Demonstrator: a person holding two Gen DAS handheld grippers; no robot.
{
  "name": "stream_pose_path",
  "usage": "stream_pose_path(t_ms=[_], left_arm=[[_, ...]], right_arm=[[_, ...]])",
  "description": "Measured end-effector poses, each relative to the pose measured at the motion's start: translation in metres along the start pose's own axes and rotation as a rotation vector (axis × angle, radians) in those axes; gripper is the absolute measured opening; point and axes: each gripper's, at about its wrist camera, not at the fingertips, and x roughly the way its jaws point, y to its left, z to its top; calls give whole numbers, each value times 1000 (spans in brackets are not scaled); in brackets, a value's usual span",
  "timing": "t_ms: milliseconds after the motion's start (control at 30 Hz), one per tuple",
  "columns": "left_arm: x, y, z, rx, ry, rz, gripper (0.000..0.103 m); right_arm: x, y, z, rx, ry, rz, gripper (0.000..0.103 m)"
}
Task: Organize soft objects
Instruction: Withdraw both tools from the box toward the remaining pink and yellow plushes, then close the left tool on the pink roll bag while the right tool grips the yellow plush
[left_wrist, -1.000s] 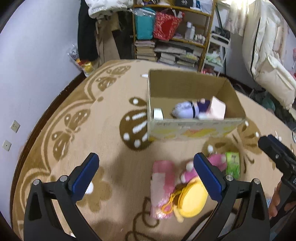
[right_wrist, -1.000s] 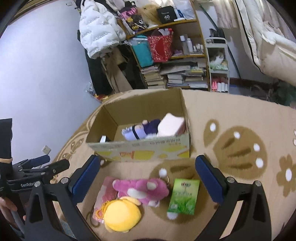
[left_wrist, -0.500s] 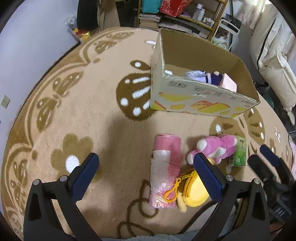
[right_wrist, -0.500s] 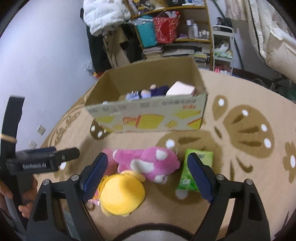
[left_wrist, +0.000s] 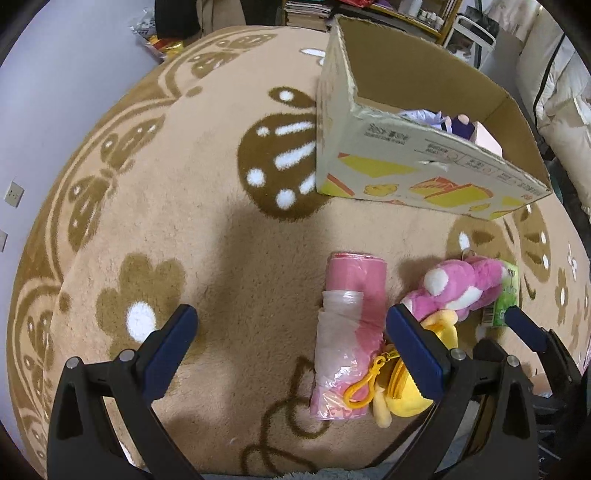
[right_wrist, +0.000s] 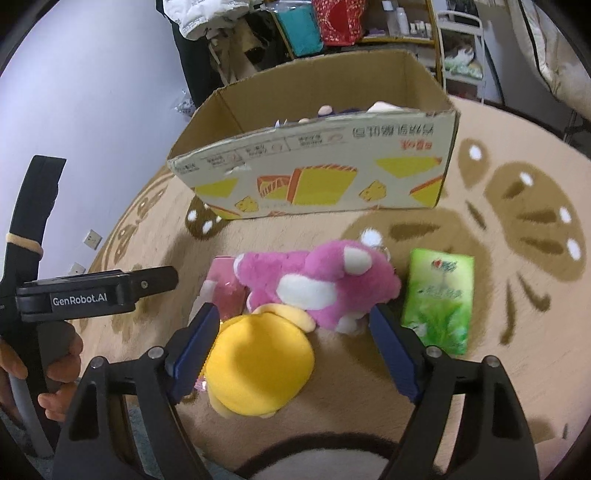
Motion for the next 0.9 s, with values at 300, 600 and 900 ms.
stream_pose_path(t_ms=[300, 600, 900], left_arm=[[15, -4, 0, 3, 49, 14, 101], [26, -2, 2, -1, 94, -9, 101], [35, -5, 2, 23, 124, -19, 101]], right_arm=[[23, 2, -10, 10, 16, -14, 88], [37, 16, -14, -19, 55, 13, 88], [50, 19, -18, -59, 68, -26, 88]])
